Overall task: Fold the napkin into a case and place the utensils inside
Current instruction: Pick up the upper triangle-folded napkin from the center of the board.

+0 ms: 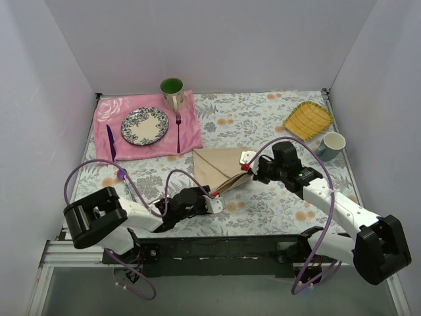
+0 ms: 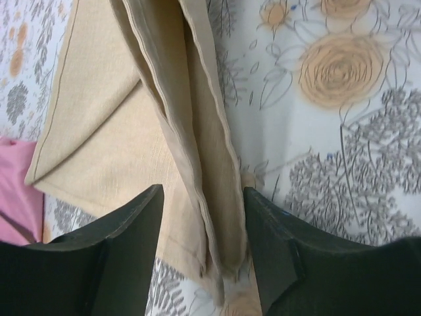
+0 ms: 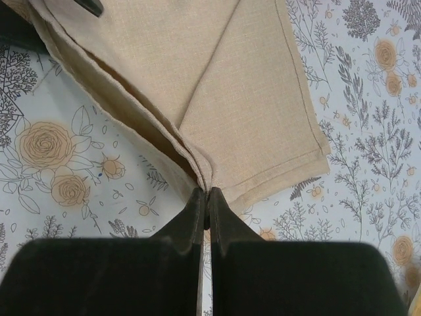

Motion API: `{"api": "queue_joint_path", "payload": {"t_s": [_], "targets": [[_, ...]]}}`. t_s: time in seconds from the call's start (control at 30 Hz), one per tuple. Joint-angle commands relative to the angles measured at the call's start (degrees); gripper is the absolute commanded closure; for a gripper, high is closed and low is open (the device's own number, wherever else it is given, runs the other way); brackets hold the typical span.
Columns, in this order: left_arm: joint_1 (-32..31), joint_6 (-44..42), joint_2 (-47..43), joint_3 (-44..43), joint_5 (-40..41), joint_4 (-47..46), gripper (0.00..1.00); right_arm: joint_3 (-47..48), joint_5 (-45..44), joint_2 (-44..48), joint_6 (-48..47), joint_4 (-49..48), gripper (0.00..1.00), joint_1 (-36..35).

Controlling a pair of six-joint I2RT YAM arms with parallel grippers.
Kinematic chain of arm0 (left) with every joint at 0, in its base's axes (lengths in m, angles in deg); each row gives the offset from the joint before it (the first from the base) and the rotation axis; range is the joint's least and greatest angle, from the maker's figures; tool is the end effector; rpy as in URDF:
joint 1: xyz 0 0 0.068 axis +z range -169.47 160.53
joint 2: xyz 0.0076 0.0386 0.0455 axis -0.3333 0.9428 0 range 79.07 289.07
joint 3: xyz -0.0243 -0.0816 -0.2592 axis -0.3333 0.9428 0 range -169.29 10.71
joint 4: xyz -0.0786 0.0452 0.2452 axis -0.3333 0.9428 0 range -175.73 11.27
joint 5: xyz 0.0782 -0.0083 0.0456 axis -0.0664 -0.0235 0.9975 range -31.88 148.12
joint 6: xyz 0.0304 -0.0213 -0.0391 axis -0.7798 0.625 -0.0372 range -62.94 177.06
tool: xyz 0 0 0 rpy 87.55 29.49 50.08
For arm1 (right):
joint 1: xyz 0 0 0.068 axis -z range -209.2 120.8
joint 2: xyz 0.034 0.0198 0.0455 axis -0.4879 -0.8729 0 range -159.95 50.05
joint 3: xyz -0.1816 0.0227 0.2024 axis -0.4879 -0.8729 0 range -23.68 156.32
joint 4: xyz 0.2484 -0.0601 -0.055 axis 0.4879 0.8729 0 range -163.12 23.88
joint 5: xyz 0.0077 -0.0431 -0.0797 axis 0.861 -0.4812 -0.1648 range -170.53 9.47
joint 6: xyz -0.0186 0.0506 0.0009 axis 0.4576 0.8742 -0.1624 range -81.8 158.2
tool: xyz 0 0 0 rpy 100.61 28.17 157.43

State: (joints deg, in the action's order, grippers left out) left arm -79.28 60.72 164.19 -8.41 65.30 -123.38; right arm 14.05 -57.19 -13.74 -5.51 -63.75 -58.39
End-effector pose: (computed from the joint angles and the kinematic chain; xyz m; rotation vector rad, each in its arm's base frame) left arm 0.1286 -0.2124 0.1252 0.9218 1.8960 -0.5487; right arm 0.1998 0.1277 0.2349 -1.4512 1.5820 0.2981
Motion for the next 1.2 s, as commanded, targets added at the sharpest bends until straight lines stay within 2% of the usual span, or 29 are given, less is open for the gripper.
{"api": "queue_joint_path", "payload": {"t_s": [0.0, 0.13, 0.2, 0.37, 0.53, 0.83, 1.17], "targets": [[-0.04, -1.81, -5.75, 5.48, 4.06, 7.94, 0.50, 2.52, 1.54, 1.74, -0.15, -1.63, 0.99, 0.71], [0.84, -0.77, -7.51, 6.63, 4.86, 8.55, 0.60, 2.26, 2.24, 1.74, -0.42, -1.19, 0.99, 0.80], [1.36, -0.41, -7.16, 5.85, 4.77, 8.74, 0.69, 2.17, 2.86, 1.74, -0.77, -0.84, 0.99, 0.89], [1.98, 2.05, -5.85, 3.21, 3.63, 9.52, 0.81, 2.08, 3.30, 1.48, -1.47, -0.31, 0.99, 0.80], [3.21, 1.88, -7.68, 2.07, 0.65, 12.24, 1.00, 2.43, 3.21, 1.56, -1.74, 0.13, 0.99, 0.89], [4.27, 4.95, -17.61, -7.41, -5.51, 30.60, 1.00, 3.75, 3.21, 3.84, -2.97, 2.59, 0.99, 0.89], [6.90, 5.57, -20.96, -15.76, -5.51, 42.12, 1.00, 9.09, 2.16, 4.64, -3.05, 5.48, 0.99, 1.24]]}}
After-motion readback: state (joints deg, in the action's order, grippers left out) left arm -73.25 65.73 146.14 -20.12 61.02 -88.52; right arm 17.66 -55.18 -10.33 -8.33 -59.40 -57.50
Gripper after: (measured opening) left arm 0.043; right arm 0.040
